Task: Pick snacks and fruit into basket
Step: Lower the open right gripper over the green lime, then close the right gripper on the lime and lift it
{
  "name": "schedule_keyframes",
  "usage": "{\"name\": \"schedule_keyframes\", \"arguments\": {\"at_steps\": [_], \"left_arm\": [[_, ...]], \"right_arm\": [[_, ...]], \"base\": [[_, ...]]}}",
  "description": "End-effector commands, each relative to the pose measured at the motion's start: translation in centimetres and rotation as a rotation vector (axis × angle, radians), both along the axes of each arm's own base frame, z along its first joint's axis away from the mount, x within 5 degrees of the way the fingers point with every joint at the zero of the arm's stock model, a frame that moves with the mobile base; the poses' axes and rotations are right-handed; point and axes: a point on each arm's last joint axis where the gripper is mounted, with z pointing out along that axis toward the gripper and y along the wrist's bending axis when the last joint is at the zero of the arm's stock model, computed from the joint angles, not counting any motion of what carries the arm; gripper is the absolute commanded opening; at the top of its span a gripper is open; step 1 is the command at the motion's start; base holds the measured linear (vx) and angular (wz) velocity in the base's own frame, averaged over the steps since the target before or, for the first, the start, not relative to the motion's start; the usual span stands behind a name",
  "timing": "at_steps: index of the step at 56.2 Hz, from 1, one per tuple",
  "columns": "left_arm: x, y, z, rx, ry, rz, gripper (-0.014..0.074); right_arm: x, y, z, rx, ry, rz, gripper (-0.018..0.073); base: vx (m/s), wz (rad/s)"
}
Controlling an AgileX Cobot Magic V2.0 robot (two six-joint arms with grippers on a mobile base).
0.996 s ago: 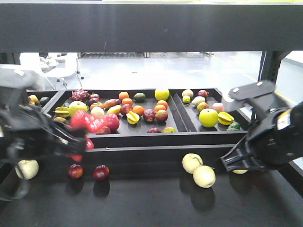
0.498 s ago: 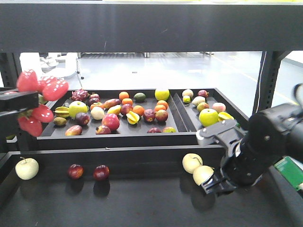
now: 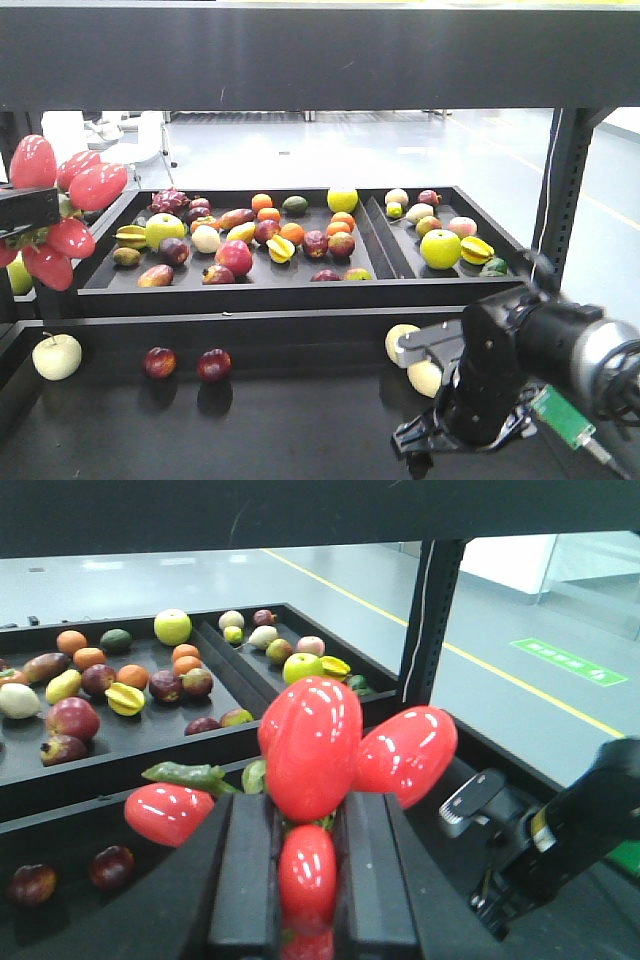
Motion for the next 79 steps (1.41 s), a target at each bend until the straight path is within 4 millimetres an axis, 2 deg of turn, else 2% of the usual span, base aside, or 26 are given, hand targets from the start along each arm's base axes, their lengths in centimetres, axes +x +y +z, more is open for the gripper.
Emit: {"name": "schedule_keyframes", "arguments": {"at_steps": [1, 11, 55, 65, 79], "left_arm": [[-0.7, 0.2, 2.1, -0.083, -0.121, -0.003, -0.0007], [-0.7, 0.2, 2.1, -0.084, -0.124, -0.003, -0.0007], [-0.7, 0.2, 2.3, -0.094, -0.145, -0.002, -0.0007], [-0.7, 0.2, 2.4, -0.101, -0.157, -0.001, -0.0007], [-0.7, 0.2, 2.4, -0.102, -0.159, -0.001, -0.0007]], "right_arm": [[0.5, 0.1, 1.7, 0.049, -0.077, -0.012, 0.0715], [1.2, 0.6, -0.6, 0.069, -0.038, -0.022, 0.0709], [2.8, 1.2, -7.3, 0.050, 0.048, -0.044, 0.0692], [3.3, 1.3, -8.4, 0.064, 0.033, -0.062, 0.0688], [3.7, 1.5, -8.8, 0.080, -0.003, -0.069, 0.0685]], "base": [[0.00, 0.00], [0.00, 0.00], [0.00, 0.00], [0.00, 0.00], [0.00, 0.00]]}}
